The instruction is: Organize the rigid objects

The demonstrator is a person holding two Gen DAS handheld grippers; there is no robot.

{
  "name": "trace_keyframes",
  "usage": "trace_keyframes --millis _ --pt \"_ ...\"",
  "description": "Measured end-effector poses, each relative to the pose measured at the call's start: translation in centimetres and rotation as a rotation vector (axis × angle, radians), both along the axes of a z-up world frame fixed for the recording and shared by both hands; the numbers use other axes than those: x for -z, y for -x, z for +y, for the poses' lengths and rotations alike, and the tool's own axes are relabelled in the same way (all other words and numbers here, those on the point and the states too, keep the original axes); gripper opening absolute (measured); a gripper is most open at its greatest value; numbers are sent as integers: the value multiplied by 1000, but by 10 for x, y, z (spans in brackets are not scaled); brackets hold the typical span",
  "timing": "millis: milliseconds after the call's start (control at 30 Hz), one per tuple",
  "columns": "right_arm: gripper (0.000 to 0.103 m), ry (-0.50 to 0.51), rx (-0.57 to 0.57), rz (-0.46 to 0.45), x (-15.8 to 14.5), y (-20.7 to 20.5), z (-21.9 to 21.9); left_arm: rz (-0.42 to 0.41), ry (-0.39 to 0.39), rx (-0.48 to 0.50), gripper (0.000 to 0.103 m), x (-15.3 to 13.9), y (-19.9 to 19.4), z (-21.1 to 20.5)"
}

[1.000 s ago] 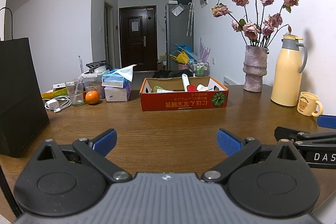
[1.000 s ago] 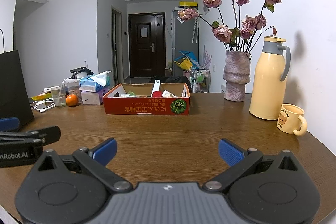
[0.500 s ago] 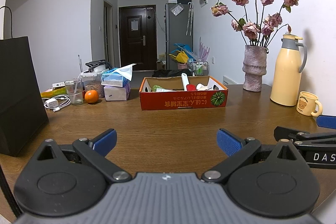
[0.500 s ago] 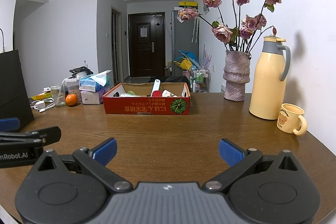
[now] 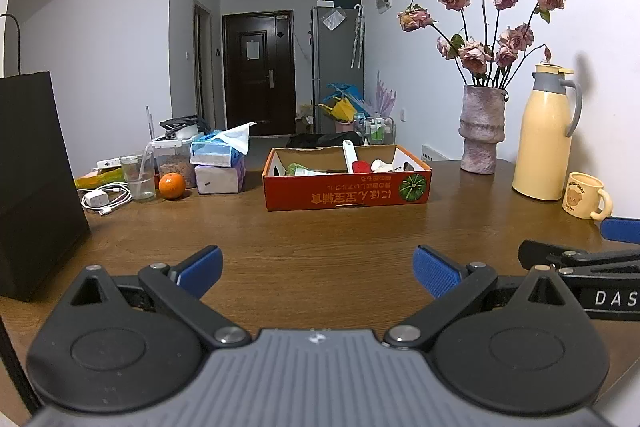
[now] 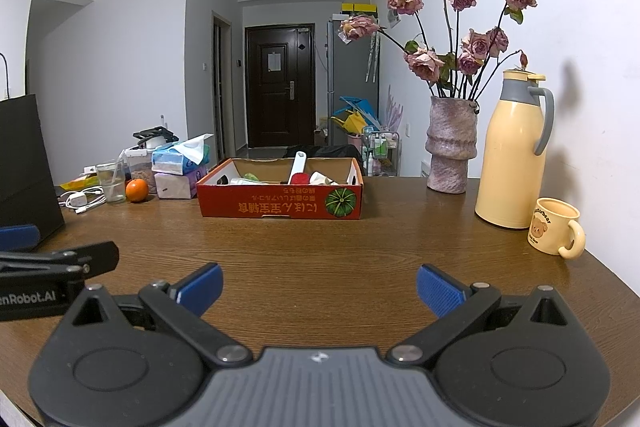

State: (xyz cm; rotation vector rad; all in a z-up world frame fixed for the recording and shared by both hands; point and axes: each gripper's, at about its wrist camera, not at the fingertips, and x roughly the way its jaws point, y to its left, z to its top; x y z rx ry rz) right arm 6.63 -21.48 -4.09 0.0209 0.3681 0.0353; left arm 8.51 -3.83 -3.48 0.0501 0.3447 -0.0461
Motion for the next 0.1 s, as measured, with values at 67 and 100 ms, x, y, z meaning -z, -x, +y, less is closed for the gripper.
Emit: trace_keyframes --millis 67,100 --pt "103 0 -1 0 0 0 0 1 0 1 103 1 0 -1" --pt "103 0 -1 0 0 0 0 1 1 3 103 1 0 0"
